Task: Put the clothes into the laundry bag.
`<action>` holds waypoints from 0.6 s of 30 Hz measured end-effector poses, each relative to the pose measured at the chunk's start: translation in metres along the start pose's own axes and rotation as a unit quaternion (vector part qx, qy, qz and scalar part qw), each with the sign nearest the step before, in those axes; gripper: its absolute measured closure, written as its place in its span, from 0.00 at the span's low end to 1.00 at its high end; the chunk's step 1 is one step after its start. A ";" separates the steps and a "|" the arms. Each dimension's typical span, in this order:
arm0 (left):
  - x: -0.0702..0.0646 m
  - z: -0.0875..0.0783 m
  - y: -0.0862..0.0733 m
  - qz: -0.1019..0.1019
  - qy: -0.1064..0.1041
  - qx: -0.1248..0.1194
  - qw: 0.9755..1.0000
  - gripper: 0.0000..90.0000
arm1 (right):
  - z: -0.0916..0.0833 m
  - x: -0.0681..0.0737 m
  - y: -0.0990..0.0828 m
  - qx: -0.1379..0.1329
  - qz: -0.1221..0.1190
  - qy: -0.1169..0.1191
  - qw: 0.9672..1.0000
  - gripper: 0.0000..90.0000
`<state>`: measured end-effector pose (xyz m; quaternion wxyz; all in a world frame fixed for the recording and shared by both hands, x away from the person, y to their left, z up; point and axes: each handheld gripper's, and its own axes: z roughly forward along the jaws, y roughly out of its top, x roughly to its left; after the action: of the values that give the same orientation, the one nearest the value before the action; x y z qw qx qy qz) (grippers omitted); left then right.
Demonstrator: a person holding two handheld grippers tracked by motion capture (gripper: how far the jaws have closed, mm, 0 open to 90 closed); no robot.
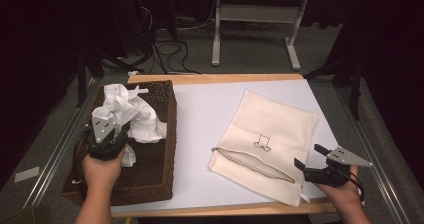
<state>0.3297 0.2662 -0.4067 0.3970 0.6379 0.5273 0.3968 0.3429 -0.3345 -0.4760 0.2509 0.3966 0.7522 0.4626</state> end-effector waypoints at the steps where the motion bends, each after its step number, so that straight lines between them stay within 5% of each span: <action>1: 0.000 -0.002 0.002 -0.004 0.004 -0.010 1.000 0.86 | 0.000 0.000 0.000 0.001 0.001 0.000 1.000 0.08; 12: -0.006 -0.018 0.012 -0.003 0.025 -0.078 0.997 0.86 | -0.001 -0.001 0.000 -0.003 0.002 -0.003 1.000 0.09; 18: -0.010 -0.023 0.016 -0.028 0.027 -0.109 0.993 0.86 | -0.001 0.000 -0.001 -0.005 0.001 -0.005 1.000 0.09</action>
<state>0.3127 0.2560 -0.3838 0.4612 0.5647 0.5091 0.4574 0.3423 -0.3355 -0.4762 0.2558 0.3986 0.7483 0.4645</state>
